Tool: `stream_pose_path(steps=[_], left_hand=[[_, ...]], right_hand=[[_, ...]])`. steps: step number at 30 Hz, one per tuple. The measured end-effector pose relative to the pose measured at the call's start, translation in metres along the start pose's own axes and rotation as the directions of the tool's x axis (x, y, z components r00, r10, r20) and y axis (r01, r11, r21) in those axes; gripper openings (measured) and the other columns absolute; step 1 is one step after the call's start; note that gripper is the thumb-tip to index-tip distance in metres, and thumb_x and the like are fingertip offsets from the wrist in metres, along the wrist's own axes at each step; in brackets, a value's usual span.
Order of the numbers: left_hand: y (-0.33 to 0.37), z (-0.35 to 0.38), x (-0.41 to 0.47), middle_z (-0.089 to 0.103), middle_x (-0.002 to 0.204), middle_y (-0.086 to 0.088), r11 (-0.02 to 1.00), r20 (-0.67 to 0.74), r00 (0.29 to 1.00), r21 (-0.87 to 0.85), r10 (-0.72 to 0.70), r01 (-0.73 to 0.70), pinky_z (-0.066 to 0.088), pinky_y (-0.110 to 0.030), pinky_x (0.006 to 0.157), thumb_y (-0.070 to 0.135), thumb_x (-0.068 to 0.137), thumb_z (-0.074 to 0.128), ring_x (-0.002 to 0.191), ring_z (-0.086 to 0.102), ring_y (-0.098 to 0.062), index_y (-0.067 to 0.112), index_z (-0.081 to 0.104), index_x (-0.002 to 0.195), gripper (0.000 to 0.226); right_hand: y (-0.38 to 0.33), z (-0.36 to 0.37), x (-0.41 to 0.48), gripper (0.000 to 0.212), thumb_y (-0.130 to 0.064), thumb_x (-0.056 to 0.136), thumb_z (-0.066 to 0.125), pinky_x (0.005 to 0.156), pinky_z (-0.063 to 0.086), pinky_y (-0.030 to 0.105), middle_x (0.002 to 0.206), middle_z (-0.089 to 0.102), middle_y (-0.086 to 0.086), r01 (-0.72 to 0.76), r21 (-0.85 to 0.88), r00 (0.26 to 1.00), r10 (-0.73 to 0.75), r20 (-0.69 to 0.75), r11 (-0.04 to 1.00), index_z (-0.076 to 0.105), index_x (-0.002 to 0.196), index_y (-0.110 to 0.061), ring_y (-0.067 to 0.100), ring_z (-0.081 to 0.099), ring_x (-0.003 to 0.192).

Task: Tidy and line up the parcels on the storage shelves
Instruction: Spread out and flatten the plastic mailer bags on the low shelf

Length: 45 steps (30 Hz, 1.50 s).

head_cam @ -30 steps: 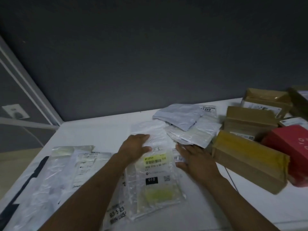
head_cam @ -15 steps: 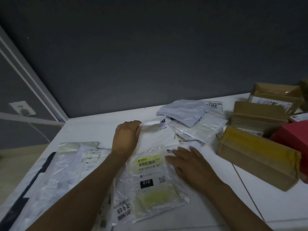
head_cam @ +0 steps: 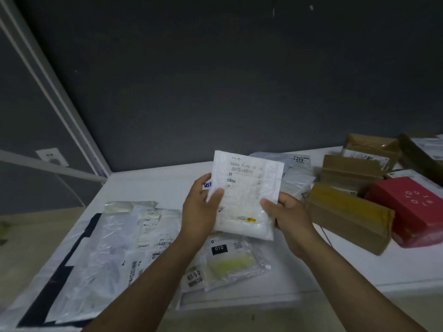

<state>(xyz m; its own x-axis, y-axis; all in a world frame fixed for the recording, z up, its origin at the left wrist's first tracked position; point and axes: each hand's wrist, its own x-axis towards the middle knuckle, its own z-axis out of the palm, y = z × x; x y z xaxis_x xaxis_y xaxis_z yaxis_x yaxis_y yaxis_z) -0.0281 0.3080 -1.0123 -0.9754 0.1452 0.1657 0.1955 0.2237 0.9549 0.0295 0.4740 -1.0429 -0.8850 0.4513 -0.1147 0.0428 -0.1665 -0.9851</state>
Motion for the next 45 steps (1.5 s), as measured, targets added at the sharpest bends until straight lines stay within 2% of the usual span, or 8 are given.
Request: stream_pose_path(steps=[5, 13, 15, 19, 24, 32, 39, 45], left_hand=[[-0.002, -0.019, -0.029, 0.069, 0.101, -0.006, 0.899, 0.129, 0.943, -0.287, -0.305, 0.33, 0.054, -0.019, 0.059, 0.008, 0.085, 0.071, 0.078, 0.072, -0.013, 0.011, 0.055, 0.116, 0.035], [-0.004, -0.054, -0.012, 0.065, 0.089, 0.005, 0.916, 0.21, 0.977, 0.387, 0.023, -0.105, 0.044, -0.012, 0.064, 0.008, 0.092, 0.056, 0.075, 0.06, -0.013, 0.033, 0.056, 0.105, 0.028], [0.0, -0.051, -0.009, 0.063, 0.086, 0.003, 0.857, 0.307, 0.947, 0.458, 0.095, -0.234, 0.039, -0.007, 0.059, 0.011, 0.093, 0.056, 0.072, 0.057, -0.009, 0.038, 0.053, 0.121, 0.039], [0.005, -0.036, -0.012, 0.06, 0.078, 0.012, 0.916, 0.278, 0.945, 0.309, 0.171, -0.257, 0.036, -0.002, 0.065, 0.014, 0.091, 0.061, 0.071, 0.055, 0.004, 0.042, 0.041, 0.138, 0.059], [-0.031, -0.034, -0.017, 0.062, 0.118, -0.003, 0.857, 0.164, 0.976, 0.513, -0.141, 0.038, 0.047, -0.01, 0.077, 0.028, 0.089, 0.067, 0.091, 0.059, -0.008, 0.018, 0.044, 0.14, 0.057], [-0.075, -0.006, -0.045, 0.036, 0.133, -0.014, 0.575, 0.095, 0.944, 0.81, -0.317, 0.112, 0.04, -0.038, 0.102, 0.057, 0.072, 0.075, 0.123, 0.042, -0.027, 0.009, 0.011, 0.15, 0.112], [-0.068, -0.024, -0.047, 0.066, 0.114, -0.004, 0.776, -0.033, 0.983, 0.61, -0.178, 0.161, 0.042, -0.015, 0.064, 0.015, 0.082, 0.073, 0.088, 0.059, -0.015, 0.01, 0.052, 0.12, 0.044], [-0.059, -0.056, -0.031, 0.065, 0.101, -0.009, 0.885, -0.412, 0.906, 0.451, 0.093, 0.115, 0.054, -0.038, 0.077, 0.013, 0.093, 0.058, 0.09, 0.062, -0.026, 0.008, 0.063, 0.11, 0.019]], right_hand=[[-0.006, 0.01, -0.013, 0.016, -0.004, 0.091, 0.063, 0.083, 0.057, 0.044, 0.108, 0.071, 0.008, -0.087, 0.219, 0.996, 0.093, -0.016, 0.972, 0.064, 0.104, -0.012, 0.025, 0.069, 0.093], [-0.013, 0.003, -0.021, 0.105, -0.034, 0.073, 0.082, 0.114, 0.029, 0.045, 0.159, 0.021, -0.005, 0.281, -0.685, 0.928, -0.372, 0.016, 0.672, 0.013, 0.152, -0.032, 0.02, 0.022, 0.144], [-0.016, -0.001, -0.022, 0.092, -0.039, 0.073, 0.081, 0.115, 0.027, 0.04, 0.153, 0.031, -0.009, 0.333, -0.8, 0.919, -0.362, 0.157, 0.499, 0.029, 0.149, -0.033, 0.016, 0.027, 0.141], [-0.004, -0.006, -0.017, 0.013, -0.024, 0.08, 0.075, 0.072, 0.049, 0.031, 0.083, 0.07, 0.0, 0.259, -0.692, 0.966, -0.189, 0.177, 0.673, 0.072, 0.082, -0.012, 0.015, 0.062, 0.08], [0.017, -0.031, -0.005, 0.016, -0.022, 0.088, 0.065, 0.078, 0.054, 0.044, 0.084, 0.071, 0.007, -0.051, -0.528, 0.992, -0.016, -0.122, 0.848, 0.067, 0.082, -0.007, 0.027, 0.068, 0.08], [0.04, -0.039, -0.012, 0.039, -0.018, 0.088, 0.065, 0.051, 0.025, 0.027, 0.061, 0.041, -0.001, -0.119, -0.755, 0.993, 0.084, -0.085, 0.644, 0.039, 0.059, -0.015, 0.012, 0.04, 0.057], [0.041, -0.033, -0.02, 0.031, -0.013, 0.087, 0.068, 0.049, 0.033, 0.02, 0.061, 0.056, 0.0, -0.072, -0.687, 0.983, 0.169, 0.074, 0.723, 0.051, 0.061, -0.013, 0.011, 0.053, 0.058], [0.051, -0.022, -0.013, 0.01, -0.021, 0.088, 0.068, 0.071, 0.05, 0.032, 0.092, 0.069, 0.003, -0.117, -0.611, 0.992, 0.123, -0.033, 0.783, 0.064, 0.09, -0.012, 0.018, 0.064, 0.082]])
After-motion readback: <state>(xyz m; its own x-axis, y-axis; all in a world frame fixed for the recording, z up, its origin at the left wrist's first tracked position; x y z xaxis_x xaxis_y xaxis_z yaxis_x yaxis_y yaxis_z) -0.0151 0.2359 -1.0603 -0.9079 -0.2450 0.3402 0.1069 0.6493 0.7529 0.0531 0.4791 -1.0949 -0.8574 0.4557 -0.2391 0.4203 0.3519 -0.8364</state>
